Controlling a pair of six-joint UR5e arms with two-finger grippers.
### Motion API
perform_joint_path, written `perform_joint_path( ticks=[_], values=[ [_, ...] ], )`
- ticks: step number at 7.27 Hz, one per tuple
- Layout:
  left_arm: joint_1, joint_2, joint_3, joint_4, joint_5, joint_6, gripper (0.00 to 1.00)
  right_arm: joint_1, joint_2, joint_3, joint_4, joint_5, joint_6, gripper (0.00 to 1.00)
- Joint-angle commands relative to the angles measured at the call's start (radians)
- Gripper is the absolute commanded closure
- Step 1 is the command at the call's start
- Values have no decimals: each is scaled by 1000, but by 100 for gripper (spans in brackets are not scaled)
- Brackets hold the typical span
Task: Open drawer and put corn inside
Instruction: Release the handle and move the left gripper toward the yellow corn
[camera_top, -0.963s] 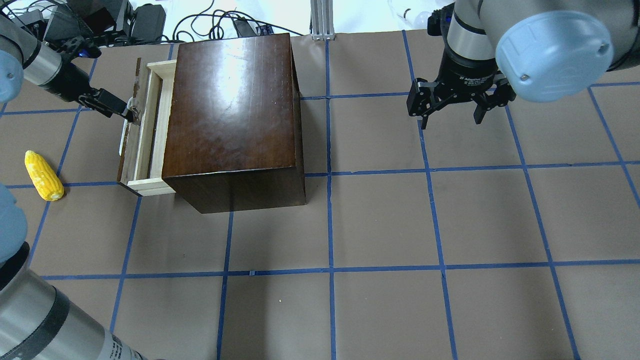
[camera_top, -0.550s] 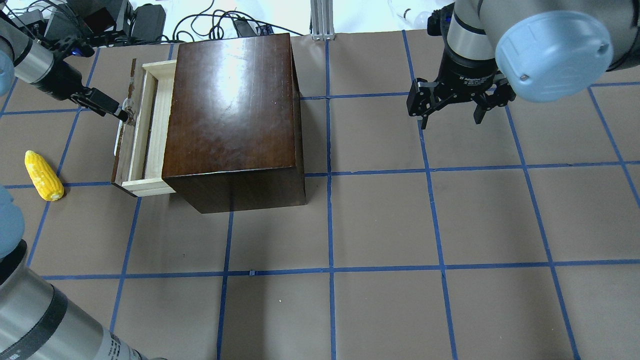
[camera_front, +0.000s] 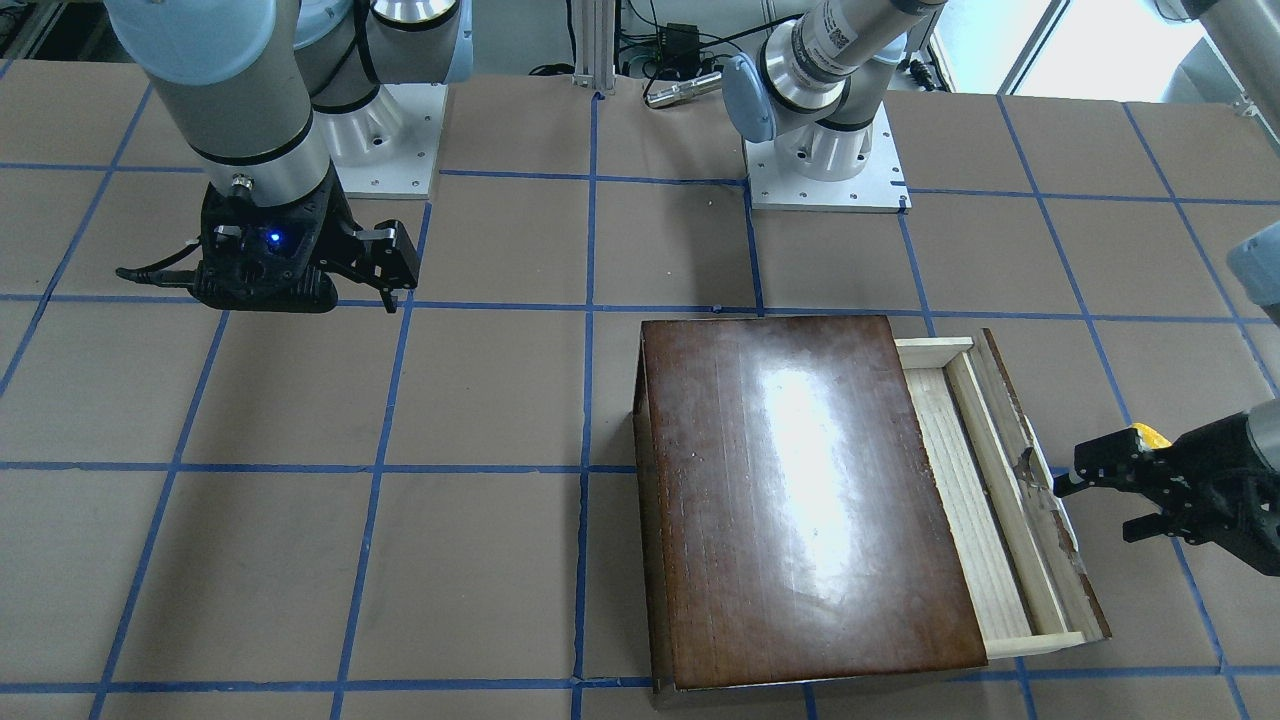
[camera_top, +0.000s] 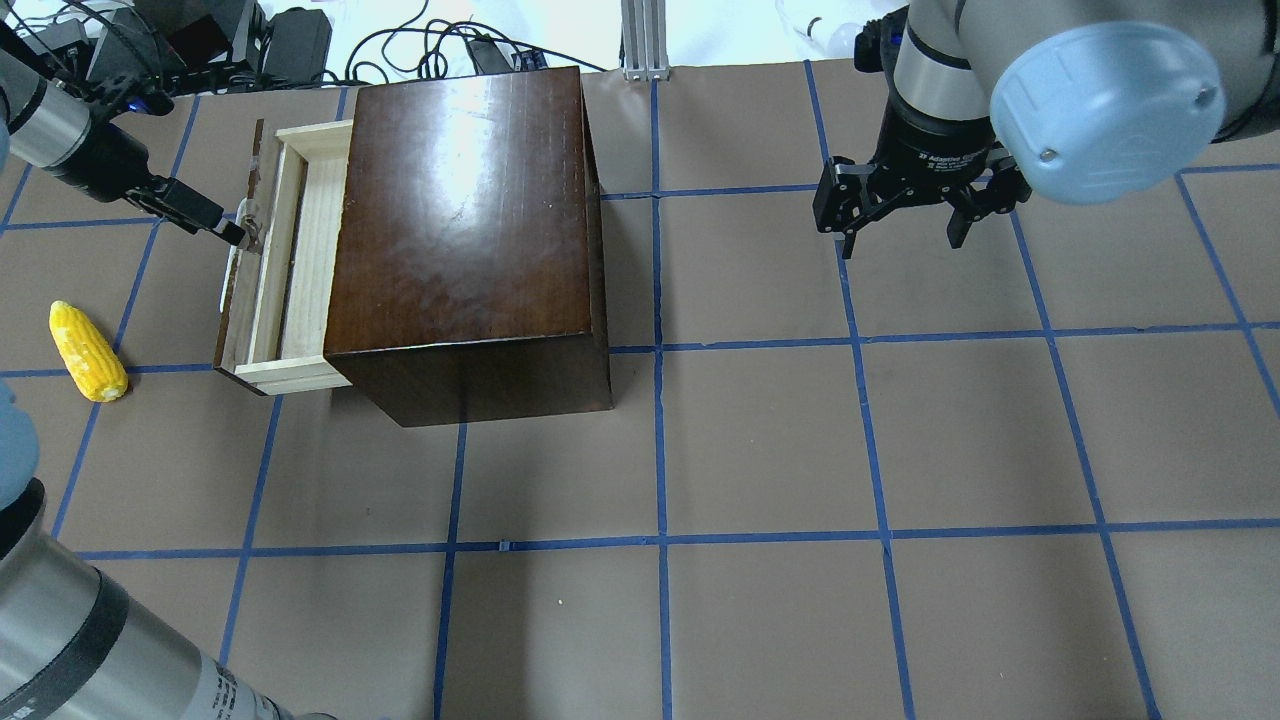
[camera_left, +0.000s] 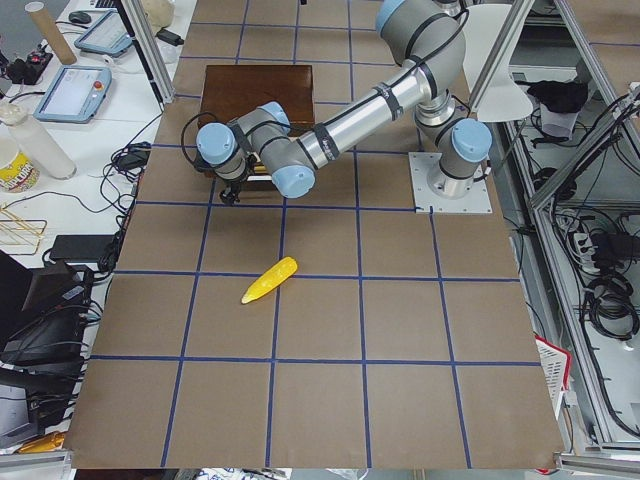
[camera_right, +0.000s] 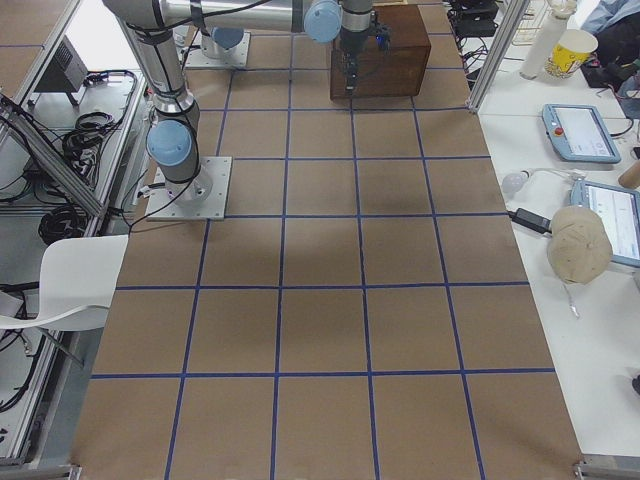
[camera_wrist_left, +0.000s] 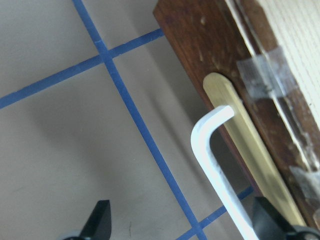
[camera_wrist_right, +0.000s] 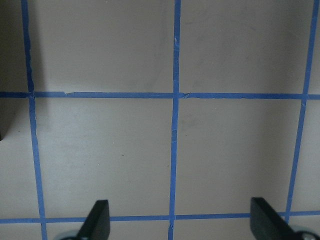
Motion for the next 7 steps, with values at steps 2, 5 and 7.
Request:
perform_joint_path(
  ticks=[2,5,7],
  values=[
    [42,53,43,-37,70,-176,0,0,-1,0,1,0,0,0],
    [97,56,34,-14,210,-392,0,0,-1,0,0,0,0,0],
    [99,41,18,12,258,-548,0,0,0,0,1,0,0,0]
  ],
)
